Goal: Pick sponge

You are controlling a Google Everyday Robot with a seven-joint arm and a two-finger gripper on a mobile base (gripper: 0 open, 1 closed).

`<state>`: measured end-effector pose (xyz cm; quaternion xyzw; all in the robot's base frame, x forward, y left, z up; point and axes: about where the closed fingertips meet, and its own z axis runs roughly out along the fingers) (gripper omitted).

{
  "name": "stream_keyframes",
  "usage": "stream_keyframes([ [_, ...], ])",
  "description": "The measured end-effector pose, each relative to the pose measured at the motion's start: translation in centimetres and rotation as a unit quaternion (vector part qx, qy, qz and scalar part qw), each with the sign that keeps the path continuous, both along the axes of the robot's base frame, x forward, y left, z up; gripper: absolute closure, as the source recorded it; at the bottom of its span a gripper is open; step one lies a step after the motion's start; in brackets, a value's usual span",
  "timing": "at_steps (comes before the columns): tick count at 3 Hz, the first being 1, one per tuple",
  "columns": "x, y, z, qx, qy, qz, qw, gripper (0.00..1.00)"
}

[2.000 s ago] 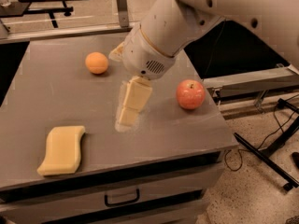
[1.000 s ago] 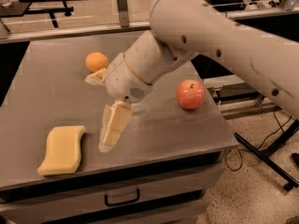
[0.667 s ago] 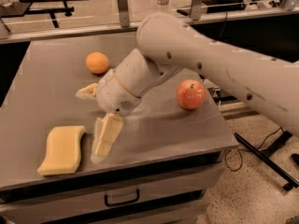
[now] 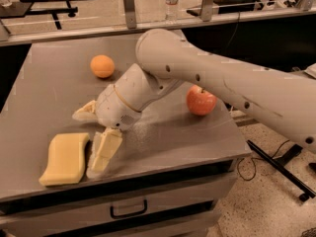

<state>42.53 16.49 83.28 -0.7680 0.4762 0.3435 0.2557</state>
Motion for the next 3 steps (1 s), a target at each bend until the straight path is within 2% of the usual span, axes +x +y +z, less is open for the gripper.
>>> stream_keyframes([
  [3, -0.38, 0.33, 0.03, -0.001, -0.001, 0.005, 1.0, 0.84],
])
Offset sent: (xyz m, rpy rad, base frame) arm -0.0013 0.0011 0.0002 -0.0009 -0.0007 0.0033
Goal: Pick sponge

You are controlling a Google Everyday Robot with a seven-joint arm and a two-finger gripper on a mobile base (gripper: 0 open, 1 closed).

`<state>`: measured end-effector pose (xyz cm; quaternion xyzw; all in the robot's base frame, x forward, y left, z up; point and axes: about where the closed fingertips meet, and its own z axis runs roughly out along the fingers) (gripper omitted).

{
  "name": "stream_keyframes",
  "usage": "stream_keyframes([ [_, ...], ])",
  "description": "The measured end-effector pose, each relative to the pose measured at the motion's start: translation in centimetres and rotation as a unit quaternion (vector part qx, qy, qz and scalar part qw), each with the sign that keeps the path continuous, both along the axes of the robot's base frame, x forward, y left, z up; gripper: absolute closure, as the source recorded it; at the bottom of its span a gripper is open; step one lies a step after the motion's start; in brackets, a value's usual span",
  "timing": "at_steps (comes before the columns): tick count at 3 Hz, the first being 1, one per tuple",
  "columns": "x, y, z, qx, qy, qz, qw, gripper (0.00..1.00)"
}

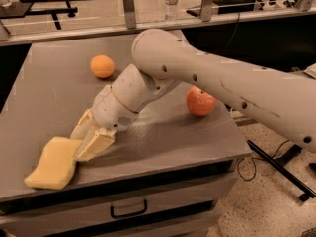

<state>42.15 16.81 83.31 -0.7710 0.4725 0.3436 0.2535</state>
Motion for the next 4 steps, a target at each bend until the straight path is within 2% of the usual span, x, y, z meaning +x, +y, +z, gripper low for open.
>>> stream_keyframes([
  [1, -0.1, -0.1, 0.4, 0.01, -0.005, -0.002, 0.9999, 1.0],
  [2, -0.1, -1.1, 2.5, 0.044, -0.037, -0.016, 0.9982, 1.0],
  [3, 0.0, -2.0, 5.1, 0.064, -0.069, -0.024, 0.9953, 1.0],
  [4, 0.0, -2.2, 5.3, 0.066, -0.073, -0.024, 0.9949, 1.0],
])
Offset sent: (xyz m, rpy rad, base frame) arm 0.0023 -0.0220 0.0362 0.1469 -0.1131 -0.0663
